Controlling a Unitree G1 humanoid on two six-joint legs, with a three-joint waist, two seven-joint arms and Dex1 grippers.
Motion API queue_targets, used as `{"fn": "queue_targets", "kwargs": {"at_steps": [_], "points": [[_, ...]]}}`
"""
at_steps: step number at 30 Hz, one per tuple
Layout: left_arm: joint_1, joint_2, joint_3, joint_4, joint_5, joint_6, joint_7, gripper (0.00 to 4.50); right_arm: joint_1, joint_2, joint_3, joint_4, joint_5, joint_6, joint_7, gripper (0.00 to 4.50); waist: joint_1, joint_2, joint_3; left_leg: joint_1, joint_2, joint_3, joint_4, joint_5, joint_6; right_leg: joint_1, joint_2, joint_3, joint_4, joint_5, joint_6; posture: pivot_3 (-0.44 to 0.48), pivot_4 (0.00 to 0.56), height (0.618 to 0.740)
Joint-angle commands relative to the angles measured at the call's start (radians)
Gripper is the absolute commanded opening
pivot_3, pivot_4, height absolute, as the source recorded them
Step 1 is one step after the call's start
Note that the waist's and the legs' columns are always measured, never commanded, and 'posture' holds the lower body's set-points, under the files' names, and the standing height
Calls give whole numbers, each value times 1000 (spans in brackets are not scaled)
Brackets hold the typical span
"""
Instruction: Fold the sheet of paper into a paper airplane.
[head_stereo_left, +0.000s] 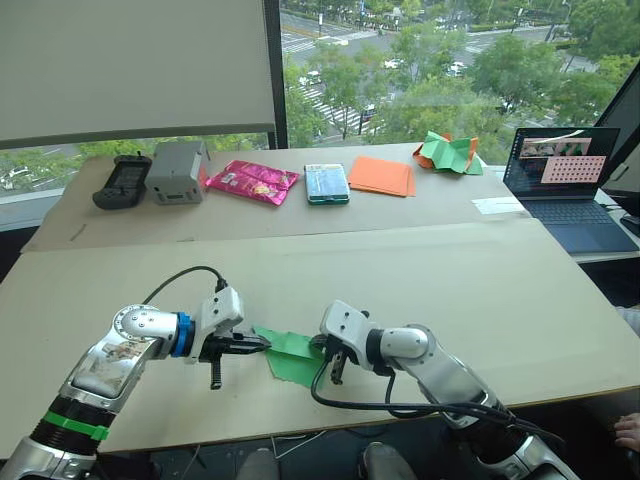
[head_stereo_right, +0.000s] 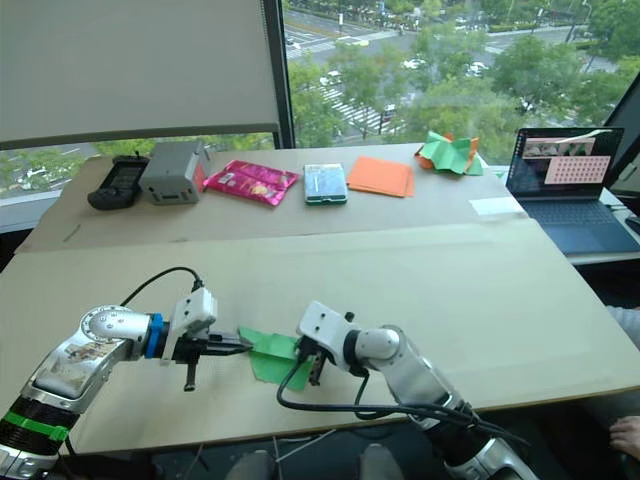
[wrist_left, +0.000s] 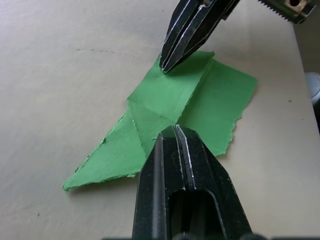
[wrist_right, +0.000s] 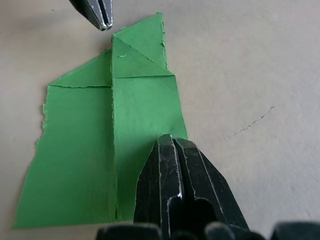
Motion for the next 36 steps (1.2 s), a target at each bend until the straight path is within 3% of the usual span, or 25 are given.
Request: {"fn": "queue_targets", "kwargs": {"at_steps": [1, 8, 16, 27, 36], "points": [[-19, -7, -19, 11, 23, -31, -5, 0, 12, -4, 28, 48, -33, 20, -10, 25, 0, 0, 0, 0, 0, 0, 0, 0, 0, 0, 0, 0, 0, 0, 0, 0, 150, 706], [-62, -77, -85, 107, 85, -114, 0, 0, 14, 8, 41, 37, -36, 31, -26, 25, 1, 0, 0, 0, 0, 0, 0, 0, 0, -2, 0, 0, 0, 0, 0, 0, 150, 706], [-108, -120, -88, 150, 84, -119, -16, 0, 23, 12, 49, 26, -41, 44, -38, 25, -1, -1, 0, -1, 0, 0, 0, 0, 0, -2, 1, 0, 1, 0, 0, 0, 150, 706], [-103, -113, -173, 283, 247, -273, -4, 0, 26, 21, 49, 15, -52, 60, -39, 25, 1, 0, -1, 1, 0, 0, 0, 0, 0, 0, 1, 0, 1, 0, 0, 0, 150, 706], [-61, -77, -173, 319, 267, -298, -14, 0, 26, 18, 47, 9, -54, 76, -36, 25, -1, 5, -7, 2, 0, 0, 0, 0, 0, 2, 1, 0, 1, 0, 0, 0, 150, 706]]}}
